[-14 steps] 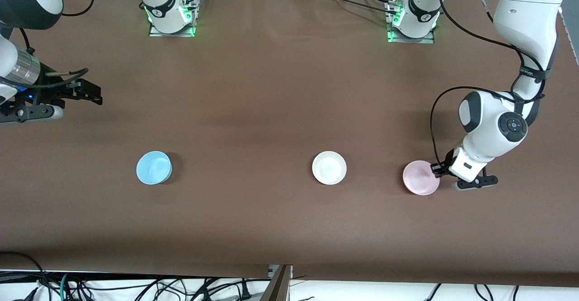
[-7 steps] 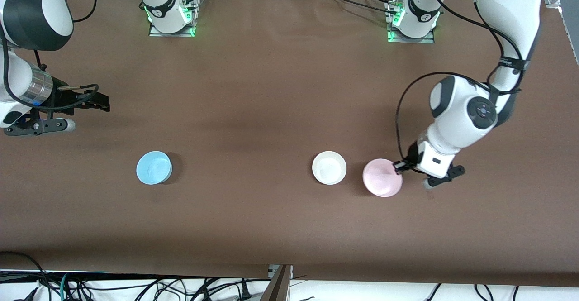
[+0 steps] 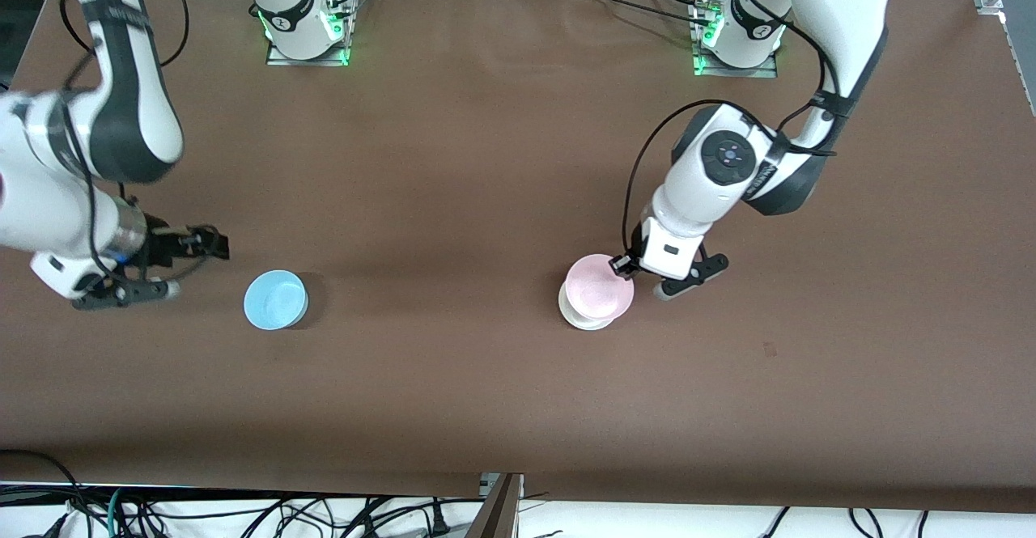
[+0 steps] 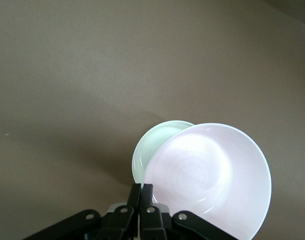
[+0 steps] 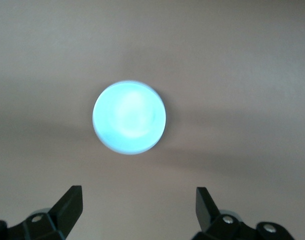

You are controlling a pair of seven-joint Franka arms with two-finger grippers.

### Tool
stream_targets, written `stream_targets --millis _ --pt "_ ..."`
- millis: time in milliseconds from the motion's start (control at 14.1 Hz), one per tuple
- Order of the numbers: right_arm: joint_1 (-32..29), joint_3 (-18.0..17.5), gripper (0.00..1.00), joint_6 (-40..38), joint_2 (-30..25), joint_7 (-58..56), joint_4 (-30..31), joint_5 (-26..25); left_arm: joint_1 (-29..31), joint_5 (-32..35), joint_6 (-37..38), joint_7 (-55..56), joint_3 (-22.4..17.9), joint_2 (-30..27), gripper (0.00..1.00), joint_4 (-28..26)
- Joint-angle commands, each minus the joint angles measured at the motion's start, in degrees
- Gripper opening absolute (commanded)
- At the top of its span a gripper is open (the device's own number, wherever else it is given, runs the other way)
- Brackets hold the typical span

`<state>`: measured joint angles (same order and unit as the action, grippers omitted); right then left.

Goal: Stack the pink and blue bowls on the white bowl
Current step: 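Carry the pink bowl onto the white bowl with the left gripper, then release the pink bowl while the right gripper grasps the blue bowl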

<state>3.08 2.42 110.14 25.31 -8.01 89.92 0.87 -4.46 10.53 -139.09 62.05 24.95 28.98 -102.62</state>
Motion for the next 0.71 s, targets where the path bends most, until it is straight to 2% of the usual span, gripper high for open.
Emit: stream_targets --millis 0,212,495,636 --pt "-1.14 -0.14 1.00 -0.72 8.85 -1.49 -9.83 1.50 -0.37 2.74 0.76 1.94 -0.52 1.96 0.00 2.16" --pt "-1.41 -0.05 1.00 6.64 13.70 -1.57 -9.76 4.13 -0.46 2.83 0.49 1.94 -0.60 3.18 0.00 2.16" --pt "-2.20 -0.14 0.99 12.54 18.19 -4.38 -6.78 6.60 -0.55 3.00 0.40 2.72 -0.60 3.97 0.00 2.16" --pt "-2.11 -0.14 0.92 14.40 18.19 -4.65 -4.58 6.86 -1.42 3.00 0.31 3.69 -0.60 4.85 0.00 2.16"
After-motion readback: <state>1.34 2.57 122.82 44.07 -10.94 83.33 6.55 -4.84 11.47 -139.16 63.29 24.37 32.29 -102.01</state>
